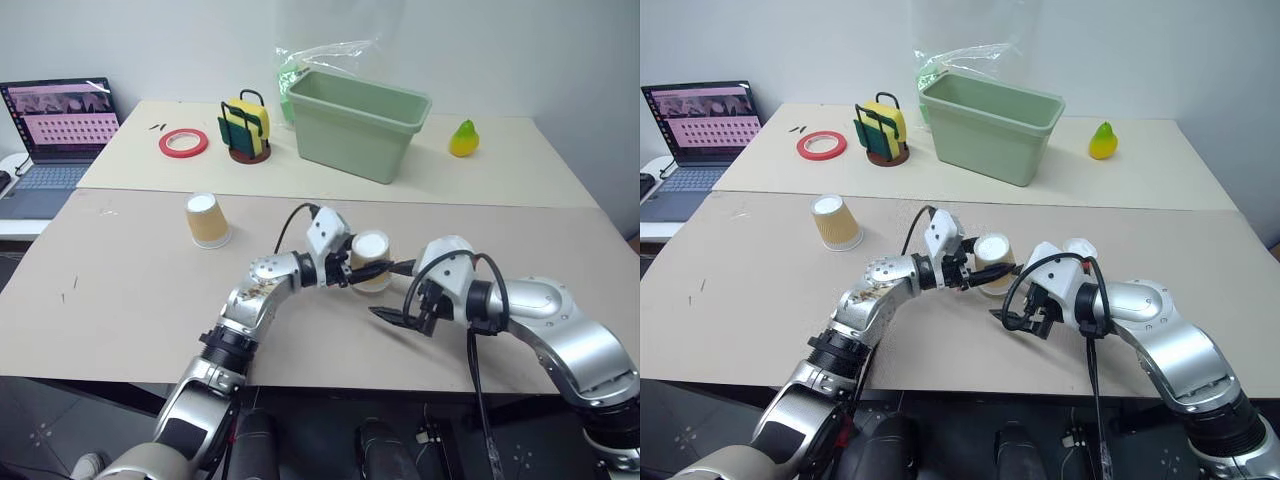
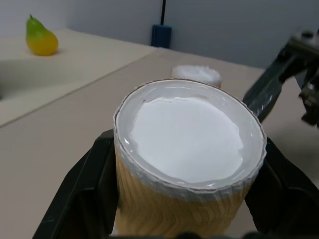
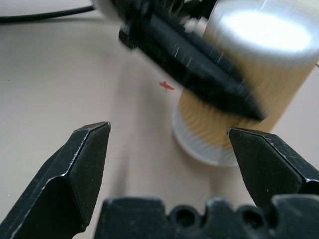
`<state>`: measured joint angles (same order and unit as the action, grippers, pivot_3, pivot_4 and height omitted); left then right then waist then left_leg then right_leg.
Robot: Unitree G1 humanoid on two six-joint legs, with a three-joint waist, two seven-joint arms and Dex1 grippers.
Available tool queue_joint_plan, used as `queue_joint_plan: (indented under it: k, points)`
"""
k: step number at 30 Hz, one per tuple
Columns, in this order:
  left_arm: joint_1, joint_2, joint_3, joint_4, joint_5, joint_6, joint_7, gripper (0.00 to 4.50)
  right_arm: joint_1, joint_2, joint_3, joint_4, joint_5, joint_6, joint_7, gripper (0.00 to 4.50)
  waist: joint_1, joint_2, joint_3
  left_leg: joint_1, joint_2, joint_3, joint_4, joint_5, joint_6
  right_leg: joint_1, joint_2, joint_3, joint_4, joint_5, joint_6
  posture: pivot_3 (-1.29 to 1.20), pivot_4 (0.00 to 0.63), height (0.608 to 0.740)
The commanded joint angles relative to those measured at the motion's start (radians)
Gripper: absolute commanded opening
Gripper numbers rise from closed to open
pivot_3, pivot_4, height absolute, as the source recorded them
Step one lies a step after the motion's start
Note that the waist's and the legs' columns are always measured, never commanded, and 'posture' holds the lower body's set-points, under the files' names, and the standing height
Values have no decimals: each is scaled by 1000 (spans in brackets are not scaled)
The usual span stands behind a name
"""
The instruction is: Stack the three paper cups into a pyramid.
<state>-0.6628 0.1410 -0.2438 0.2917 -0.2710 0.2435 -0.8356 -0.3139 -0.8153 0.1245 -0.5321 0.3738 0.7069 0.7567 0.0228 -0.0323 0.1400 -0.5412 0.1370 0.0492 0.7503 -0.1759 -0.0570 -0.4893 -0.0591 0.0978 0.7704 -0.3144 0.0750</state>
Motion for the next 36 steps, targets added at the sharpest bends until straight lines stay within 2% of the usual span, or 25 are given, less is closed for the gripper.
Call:
queue_joint_plan:
  k: [1,10,14,15,18,25,29,30,32,36]
  points:
    - [-2,12,-28,18,47,-38,-28,3201,-4,-7,-59,-48,3,-4,-10,4500,0,0,0,0,0,0,0,0,0,0,0,0,0,0,0,0,150,656]
    - [25,28,-38,20,77,-29,-62,3201,-6,0,-58,-36,-8,-13,-10,4500,0,0,0,1,0,0,0,0,0,1,0,0,0,-1,-1,0,150,656]
    - [37,30,-25,-2,76,-48,-70,4345,-11,3,-56,-31,-7,-16,-5,4500,-2,0,0,1,0,0,0,0,0,1,0,0,0,-1,-1,0,150,656]
    - [37,36,-14,-28,63,-34,-75,4448,-10,1,-56,-28,-7,-17,-1,4500,-2,0,0,1,0,0,0,0,0,1,0,0,0,-1,-1,0,150,656]
    - [35,68,20,-112,27,15,-89,4448,-9,-5,-62,-17,-4,-23,14,4500,-3,0,0,1,0,0,0,0,0,1,0,0,1,-1,-1,0,150,656]
    - [63,208,151,-367,-63,187,-54,4448,-2,-40,-89,41,-13,-67,62,4500,-10,1,0,1,0,0,0,0,0,1,0,0,1,-1,-1,0,150,656]
    - [134,254,275,-505,-120,311,64,4448,0,-69,-112,85,-29,-94,82,4500,-12,1,0,2,0,-1,0,0,0,1,0,0,1,0,1,0,150,656]
    - [144,254,287,-525,-128,333,88,4448,3,-74,-116,89,-31,-98,84,4500,-11,1,0,2,0,0,0,0,0,2,0,0,1,0,1,0,150,656]
    - [200,208,382,-583,-148,402,233,4448,2,-86,-136,102,-28,-103,91,4500,-10,1,0,2,0,0,0,0,0,2,0,0,1,0,0,0,150,656]
    - [353,125,471,-658,15,402,557,4448,2,-92,-157,109,-22,-105,102,4500,-11,1,0,3,0,0,1,0,0,4,0,0,0,0,1,0,150,656]
